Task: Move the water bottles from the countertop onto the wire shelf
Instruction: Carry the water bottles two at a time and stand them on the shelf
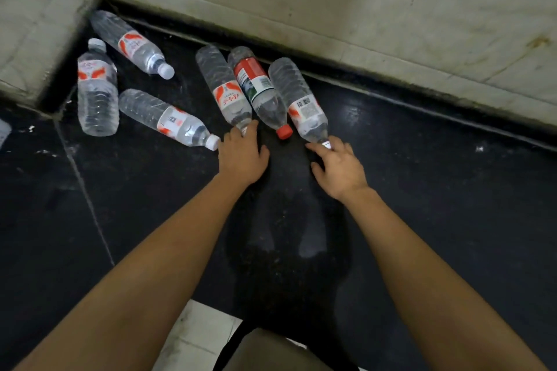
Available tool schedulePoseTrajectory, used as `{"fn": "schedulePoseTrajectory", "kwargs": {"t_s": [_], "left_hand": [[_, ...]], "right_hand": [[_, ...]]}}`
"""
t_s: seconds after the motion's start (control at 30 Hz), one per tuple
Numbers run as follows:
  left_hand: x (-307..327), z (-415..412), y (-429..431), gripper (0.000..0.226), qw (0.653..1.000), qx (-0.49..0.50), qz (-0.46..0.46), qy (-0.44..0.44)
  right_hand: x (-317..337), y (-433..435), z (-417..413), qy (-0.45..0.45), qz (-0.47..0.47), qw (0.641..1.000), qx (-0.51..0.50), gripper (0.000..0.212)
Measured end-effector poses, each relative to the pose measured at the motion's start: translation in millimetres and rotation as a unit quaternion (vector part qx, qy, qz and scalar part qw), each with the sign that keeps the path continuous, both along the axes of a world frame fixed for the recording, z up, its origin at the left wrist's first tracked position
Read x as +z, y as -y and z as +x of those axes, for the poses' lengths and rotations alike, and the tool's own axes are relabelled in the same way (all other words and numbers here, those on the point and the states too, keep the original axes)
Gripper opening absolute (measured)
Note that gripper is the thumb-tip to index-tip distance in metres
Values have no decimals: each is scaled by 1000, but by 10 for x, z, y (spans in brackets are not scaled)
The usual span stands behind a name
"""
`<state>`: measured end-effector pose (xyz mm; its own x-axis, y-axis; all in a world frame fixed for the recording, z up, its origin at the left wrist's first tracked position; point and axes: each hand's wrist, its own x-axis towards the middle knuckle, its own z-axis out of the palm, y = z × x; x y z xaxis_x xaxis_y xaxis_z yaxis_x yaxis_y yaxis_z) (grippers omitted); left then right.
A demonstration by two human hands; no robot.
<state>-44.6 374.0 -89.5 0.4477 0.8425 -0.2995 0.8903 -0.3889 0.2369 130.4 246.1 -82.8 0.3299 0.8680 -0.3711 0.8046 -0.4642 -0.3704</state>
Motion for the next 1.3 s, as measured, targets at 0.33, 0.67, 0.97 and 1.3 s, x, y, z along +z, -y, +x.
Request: {"fn": "schedulePoseTrajectory", "kwargs": {"t_s": [0.33,0.67,0.97,1.3], "left_hand": [[77,-616,860,53,997,-27,-69,30],[693,-703,1312,23,984,-21,91,155],[1523,-347,923,19,976,-25,-6,217],[1314,-234,1001,54,954,-75,-96,275]], "right_hand": [[127,732,-418,-32,-59,997,-22,50],[809,1381,-315,-12,142,988,-63,24],[1583,1288,210,21,94,991,-88,32],[1445,1324,110,-41,112,985,-124,33]]}}
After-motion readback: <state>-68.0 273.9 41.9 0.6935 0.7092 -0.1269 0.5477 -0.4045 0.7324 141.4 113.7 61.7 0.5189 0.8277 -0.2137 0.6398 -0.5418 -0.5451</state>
